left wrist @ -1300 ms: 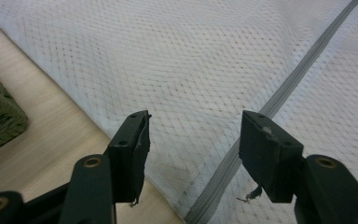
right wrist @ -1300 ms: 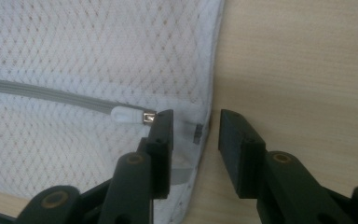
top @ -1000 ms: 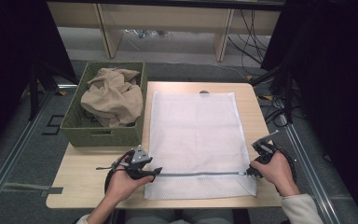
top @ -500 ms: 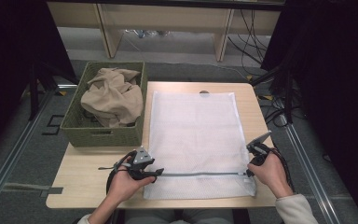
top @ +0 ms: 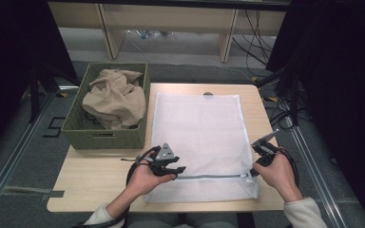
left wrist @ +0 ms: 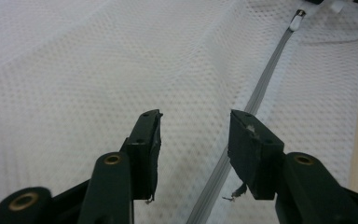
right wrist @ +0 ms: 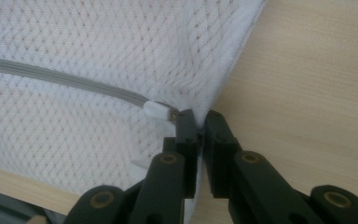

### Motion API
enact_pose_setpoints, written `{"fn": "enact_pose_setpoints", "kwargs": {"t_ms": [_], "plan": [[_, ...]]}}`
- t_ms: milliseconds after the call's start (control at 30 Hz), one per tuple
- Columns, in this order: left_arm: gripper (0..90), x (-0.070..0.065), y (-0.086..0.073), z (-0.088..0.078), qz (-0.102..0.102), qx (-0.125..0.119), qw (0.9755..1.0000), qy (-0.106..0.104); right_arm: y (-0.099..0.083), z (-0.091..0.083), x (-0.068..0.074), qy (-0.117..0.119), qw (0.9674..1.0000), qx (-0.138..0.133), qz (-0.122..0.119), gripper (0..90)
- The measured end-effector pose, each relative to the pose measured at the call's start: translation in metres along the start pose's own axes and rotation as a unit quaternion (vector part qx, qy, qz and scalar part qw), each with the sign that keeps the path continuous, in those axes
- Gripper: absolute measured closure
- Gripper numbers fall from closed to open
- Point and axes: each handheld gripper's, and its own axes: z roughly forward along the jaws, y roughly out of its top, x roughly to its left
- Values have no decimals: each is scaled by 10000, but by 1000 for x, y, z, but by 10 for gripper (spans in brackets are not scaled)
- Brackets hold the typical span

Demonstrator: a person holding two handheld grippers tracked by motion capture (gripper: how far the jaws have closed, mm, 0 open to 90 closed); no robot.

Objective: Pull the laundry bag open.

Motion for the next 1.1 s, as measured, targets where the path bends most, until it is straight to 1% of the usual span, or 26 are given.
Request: {"fn": "enact_pose_setpoints", "kwargs": {"t_ms": [33,67,100,133,167,200,233,300,333,367,467,500,533,567,600,633,667,700,767,800,900,933,967,1000,1033,1100], "plan": [[556,-2,7,6,92,26,9999,-59,0,3,-2,-56,9995,-279,-103,862],[559,-4,11,9,202,22,9998,-60,-1,2,-2,-44,9995,-299,-133,862],[563,-6,14,13,194,2,9998,-76,-1,1,-2,-24,9996,-254,-83,862],[566,-6,18,15,308,62,9994,-109,0,-1,-1,-30,9999,-128,-62,862],[570,-6,18,15,308,62,9994,-109,0,-1,-1,-30,9999,-128,-62,862],[574,-11,26,22,314,-14,9993,-190,0,-4,1,16,9999,-30,98,862],[579,-13,29,25,347,-11,9990,-266,0,-4,-1,8,10000,-85,5,862],[588,-18,36,32,414,-34,9986,-322,-1,-4,0,30,9999,-38,96,862],[593,-18,36,32,414,-34,9986,-322,-1,-4,0,30,9999,-38,96,862],[598,-24,41,40,494,-63,9979,-406,0,-5,0,40,10000,-35,67,861],[603,-30,44,47,533,-50,9973,-498,0,-5,0,47,10000,-27,62,862],[606,-34,47,55,576,-46,9964,-623,0,-5,0,51,10000,-33,56,862],[608,-34,47,55,576,-46,9964,-623,0,-5,-1,72,10000,-25,33,862],[610,-37,49,58,582,-14,9962,-641,-1,-4,-1,35,9999,-126,53,862],[612,-41,51,65,608,20,9955,-725,-1,-4,-3,20,9997,-216,-92,862],[615,-43,51,68,604,9,9954,-745,-1,-6,-1,42,9999,-153,55,862],[619,-43,51,68,604,9,9954,-745,-1,-6,-1,56,9999,-118,-4,862],[621,-46,53,74,591,-2,9949,-817,0,-5,-4,40,9995,-235,-227,862],[627,-49,55,78,642,7,9945,-827,0,-5,-3,37,9996,-216,-159,862],[631,-51,56,81,639,-12,9943,-858,-1,-6,-4,76,9995,-234,-190,862],[637,-55,58,86,659,-9,9938,-901,-1,-6,-4,14,9991,-352,-226,862],[645,-59,60,90,720,11,9927,-966,-1,-7,-3,33,9994,-283,-179,862],[647,-59,60,90,720,11,9927,-966,-1,-7,-3,33,9994,-283,-179,862],[651,-63,62,95,719,19,9919,-1044,-1,-9,0,30,9998,-210,-40,862],[653,-65,63,98,743,9,9917,-1052,-1,-8,-2,34,9992,-320,-236,862],[657,-68,66,103,768,34,9912,-1075,-1,-9,-2,44,9990,-350,-268,862]]}}
